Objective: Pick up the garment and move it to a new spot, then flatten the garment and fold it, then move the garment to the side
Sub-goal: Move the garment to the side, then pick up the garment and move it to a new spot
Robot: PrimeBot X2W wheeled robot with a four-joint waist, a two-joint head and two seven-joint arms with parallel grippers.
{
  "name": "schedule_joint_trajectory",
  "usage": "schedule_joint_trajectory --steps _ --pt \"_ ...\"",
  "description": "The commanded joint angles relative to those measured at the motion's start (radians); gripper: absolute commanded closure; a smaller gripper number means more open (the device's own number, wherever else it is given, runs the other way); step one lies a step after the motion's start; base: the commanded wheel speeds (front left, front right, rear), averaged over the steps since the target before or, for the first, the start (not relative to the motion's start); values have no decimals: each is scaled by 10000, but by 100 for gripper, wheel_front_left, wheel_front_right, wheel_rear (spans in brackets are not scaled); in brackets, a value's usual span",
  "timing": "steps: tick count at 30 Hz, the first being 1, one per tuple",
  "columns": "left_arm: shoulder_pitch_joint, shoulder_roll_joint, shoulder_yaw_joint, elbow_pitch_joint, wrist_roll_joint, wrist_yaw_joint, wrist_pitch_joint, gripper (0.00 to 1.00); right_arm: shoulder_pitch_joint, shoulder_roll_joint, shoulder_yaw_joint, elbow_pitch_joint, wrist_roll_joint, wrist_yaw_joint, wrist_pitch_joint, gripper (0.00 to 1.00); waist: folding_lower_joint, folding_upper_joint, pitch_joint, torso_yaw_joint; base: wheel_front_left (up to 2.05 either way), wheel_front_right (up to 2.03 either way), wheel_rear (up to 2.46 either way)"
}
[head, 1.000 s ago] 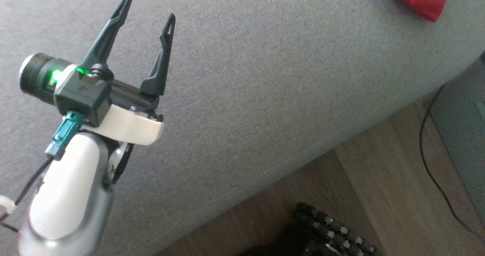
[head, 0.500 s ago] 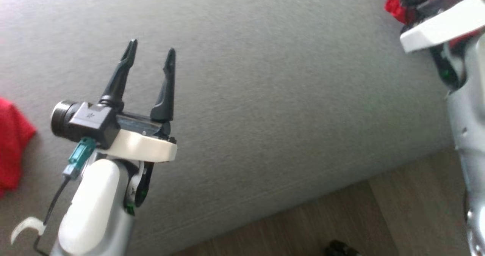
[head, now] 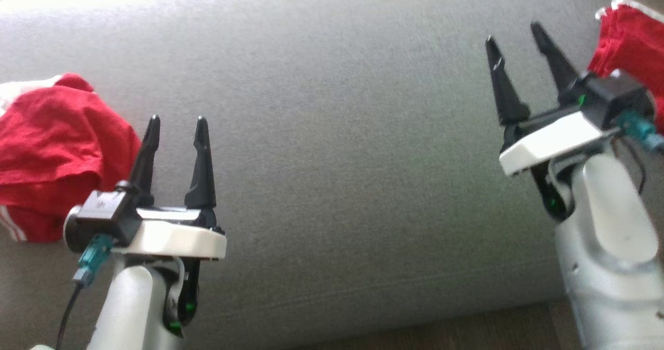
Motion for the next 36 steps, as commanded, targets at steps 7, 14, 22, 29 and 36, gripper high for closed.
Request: schedule_joint_trajectory --steps 7,14,22,29,36 --pt "444 -201 741 263 -26 -299 -48 0 1347 526 -545 -425 -275 -2 -49 0 1 -1 -868 554 0 0 0" --pt "1055 -238 756 490 -451 -123 -48 0 2576 581 -631 -526 -43 -2 -49 0 1 -1 -1336 776 0 0 0" --pt "1292 -241 510 498 -529 2 -49 0 2991 584 -731 -643 480 -2 -49 0 1 -1 -1514 944 0 0 0" --pt "1213 -241 540 451 -468 -43 -49 0 3081 585 -692 -689 631 -2 -49 0 1 -1 -1487 1478 0 0 0" --pt "1151 -242 575 519 -418 -114 -49 0 3088 585 -588 -876 479 -2 -49 0 1 -1 -1422 2568 0 0 0"
